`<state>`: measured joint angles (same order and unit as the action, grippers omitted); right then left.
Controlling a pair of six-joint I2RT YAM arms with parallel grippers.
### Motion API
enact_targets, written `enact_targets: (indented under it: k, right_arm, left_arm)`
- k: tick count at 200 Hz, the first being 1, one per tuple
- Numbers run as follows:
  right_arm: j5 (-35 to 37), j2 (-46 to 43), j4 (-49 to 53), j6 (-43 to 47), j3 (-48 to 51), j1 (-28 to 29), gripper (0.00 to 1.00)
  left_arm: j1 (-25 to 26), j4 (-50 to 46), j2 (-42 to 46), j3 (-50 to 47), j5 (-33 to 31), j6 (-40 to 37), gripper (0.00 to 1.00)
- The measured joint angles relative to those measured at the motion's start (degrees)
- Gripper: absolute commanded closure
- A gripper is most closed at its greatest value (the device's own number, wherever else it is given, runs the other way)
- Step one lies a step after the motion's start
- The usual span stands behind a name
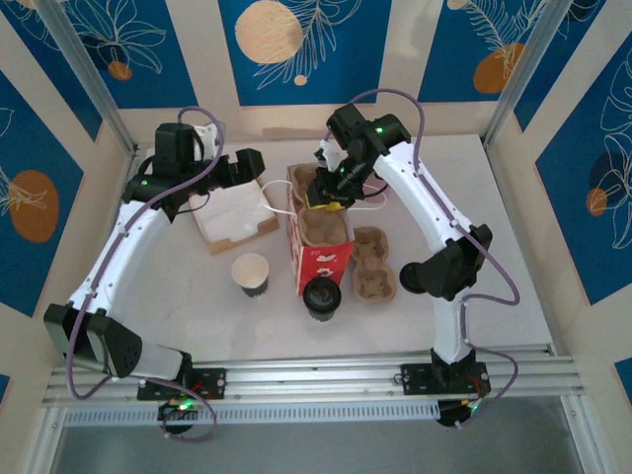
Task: Pack the takeout coffee
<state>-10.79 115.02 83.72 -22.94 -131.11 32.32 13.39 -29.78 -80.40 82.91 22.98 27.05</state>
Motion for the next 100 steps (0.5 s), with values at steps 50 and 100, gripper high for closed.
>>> enact_targets:
  k: [50,100]
  right_arm:
    - [2.51,2.21,2.51,0.02,-3.91,1.79,0.63]
    - [6.19,4.61,5.31,-0.02,-7.78,3.56,0.63]
  left_arm:
    - [0.00,0.28,0.96,-2.08,0.17,0.00,0.03]
    - [0.00,0.48,2.38,-2.86,0.20,0.00,0.03]
